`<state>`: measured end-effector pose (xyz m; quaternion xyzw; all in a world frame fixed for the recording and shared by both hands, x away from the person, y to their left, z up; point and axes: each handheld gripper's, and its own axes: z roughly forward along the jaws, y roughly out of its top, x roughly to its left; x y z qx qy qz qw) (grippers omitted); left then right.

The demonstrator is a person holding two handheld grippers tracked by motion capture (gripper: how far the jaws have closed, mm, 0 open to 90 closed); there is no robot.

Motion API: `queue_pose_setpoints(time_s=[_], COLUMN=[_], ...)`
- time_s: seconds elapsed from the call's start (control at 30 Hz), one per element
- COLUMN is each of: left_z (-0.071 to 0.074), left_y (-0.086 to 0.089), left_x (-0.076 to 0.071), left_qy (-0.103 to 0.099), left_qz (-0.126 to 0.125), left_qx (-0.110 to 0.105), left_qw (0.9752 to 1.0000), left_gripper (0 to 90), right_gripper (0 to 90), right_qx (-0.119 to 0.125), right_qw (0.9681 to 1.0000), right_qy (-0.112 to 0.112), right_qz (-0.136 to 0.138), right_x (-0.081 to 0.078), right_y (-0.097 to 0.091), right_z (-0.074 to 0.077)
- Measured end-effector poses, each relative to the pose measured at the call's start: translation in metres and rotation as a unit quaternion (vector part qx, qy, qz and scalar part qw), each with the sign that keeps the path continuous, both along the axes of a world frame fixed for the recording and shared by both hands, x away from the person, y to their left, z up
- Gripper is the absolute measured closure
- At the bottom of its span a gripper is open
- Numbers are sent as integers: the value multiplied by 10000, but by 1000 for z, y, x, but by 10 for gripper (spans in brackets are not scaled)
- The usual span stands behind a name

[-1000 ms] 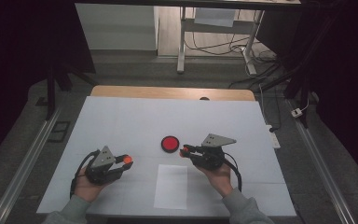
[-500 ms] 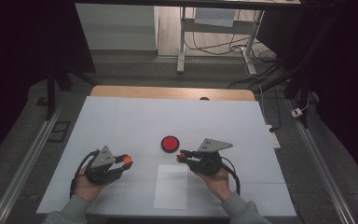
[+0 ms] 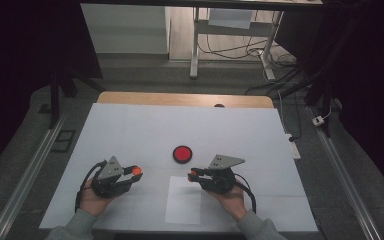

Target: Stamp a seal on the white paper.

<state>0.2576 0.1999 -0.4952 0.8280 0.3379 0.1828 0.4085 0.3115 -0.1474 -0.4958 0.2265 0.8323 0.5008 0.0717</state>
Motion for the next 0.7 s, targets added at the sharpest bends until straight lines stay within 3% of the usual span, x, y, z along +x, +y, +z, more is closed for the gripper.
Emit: queue_pose_setpoints(time_s=[0.7], left_z=[0], left_y=[0], left_x=[0], left_qy=[-2], left_qz=[-7], left_qx=[6], left_qw=[10000], left_gripper=[647], right_gripper=[725], right_qx=[-372], right_qw=[9992], right_qy=[90], right_qz=[113], right_x=[-5], right_y=[7], right_z=[-19])
